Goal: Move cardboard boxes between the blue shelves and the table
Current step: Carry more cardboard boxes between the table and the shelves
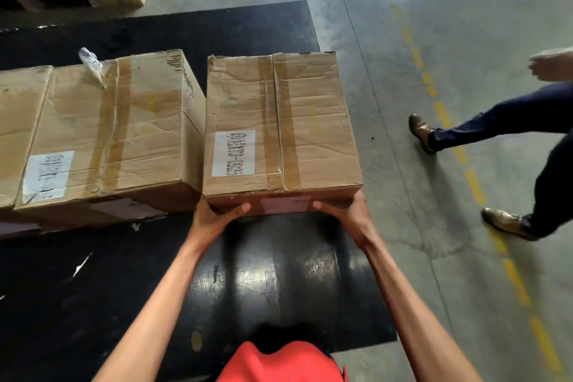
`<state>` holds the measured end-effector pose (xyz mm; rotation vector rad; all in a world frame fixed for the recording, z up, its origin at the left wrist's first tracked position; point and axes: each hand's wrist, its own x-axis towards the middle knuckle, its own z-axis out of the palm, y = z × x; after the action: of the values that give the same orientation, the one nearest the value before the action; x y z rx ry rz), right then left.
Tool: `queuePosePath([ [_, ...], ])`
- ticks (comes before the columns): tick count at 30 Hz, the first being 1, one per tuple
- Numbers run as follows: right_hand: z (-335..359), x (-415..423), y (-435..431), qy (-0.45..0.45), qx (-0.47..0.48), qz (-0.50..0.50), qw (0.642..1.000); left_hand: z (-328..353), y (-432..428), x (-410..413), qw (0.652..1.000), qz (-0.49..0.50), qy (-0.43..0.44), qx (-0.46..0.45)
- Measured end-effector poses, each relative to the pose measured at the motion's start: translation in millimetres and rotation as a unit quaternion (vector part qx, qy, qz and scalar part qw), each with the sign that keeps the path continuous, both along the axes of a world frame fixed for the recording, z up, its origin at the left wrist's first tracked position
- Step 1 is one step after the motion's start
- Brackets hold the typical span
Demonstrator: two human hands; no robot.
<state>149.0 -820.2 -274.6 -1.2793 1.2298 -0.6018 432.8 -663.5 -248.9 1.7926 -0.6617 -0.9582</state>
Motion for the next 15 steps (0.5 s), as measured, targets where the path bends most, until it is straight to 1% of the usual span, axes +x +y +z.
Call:
queuePosePath([
  [4, 11, 4, 0, -0.006, -0.02, 0.004, 1.0, 9, -1, -4, 1.0, -0.014, -0.011, -0.003],
  [7, 35, 3, -1, -0.003, -0.05, -0.02, 0.999, 28, 0, -16, 0.999, 0.009, -0.043, -0.023],
  [11, 88, 9, -7, -0.008, -0.136, -0.073, 0.988, 71, -8, -26, 0.989, 0.077, -0.093, -0.087],
  [13, 113, 18, -6, -0.01, -0.195, -0.121, 0.973, 94, -17, -32, 0.981, 0.092, -0.126, -0.118],
  [15, 134, 26, -3, 0.01, -0.258, -0.16, 0.953, 121, -23, -39, 0.97, 0.113, -0.173, -0.13],
])
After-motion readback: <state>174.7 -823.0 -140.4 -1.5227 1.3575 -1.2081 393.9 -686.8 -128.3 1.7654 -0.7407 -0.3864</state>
